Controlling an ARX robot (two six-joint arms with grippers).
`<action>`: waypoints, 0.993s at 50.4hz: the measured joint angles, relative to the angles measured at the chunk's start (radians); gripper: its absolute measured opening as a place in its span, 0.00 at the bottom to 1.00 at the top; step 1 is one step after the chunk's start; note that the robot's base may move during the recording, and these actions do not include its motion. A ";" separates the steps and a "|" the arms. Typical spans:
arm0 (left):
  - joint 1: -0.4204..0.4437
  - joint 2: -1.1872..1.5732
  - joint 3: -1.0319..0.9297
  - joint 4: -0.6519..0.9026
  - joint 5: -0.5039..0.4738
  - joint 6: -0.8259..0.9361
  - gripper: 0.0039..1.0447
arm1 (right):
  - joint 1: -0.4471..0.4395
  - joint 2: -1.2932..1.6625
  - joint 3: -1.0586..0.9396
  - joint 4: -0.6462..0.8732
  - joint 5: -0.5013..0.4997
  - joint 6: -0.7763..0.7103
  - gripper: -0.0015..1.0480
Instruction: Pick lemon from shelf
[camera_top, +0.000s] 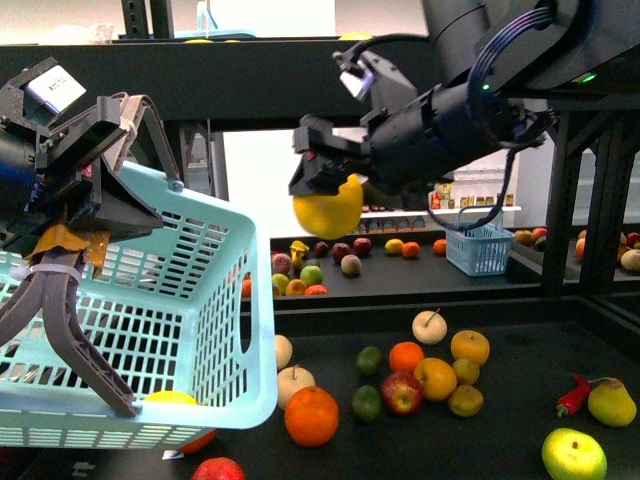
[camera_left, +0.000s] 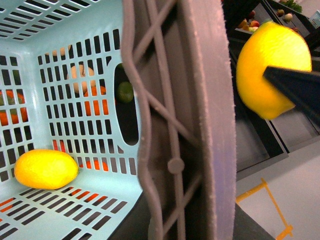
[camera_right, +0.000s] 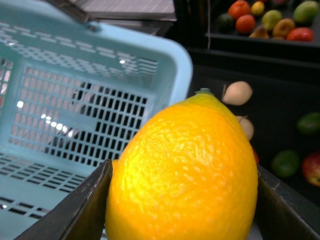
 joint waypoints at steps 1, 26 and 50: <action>0.000 0.000 0.000 0.000 0.000 0.000 0.13 | 0.011 0.003 0.000 -0.004 -0.001 0.001 0.69; 0.000 0.000 0.000 0.000 0.003 0.000 0.13 | 0.140 0.142 0.131 -0.078 -0.004 0.034 0.69; 0.000 0.000 -0.002 0.000 0.000 -0.002 0.13 | 0.154 0.222 0.214 -0.084 0.004 0.093 0.92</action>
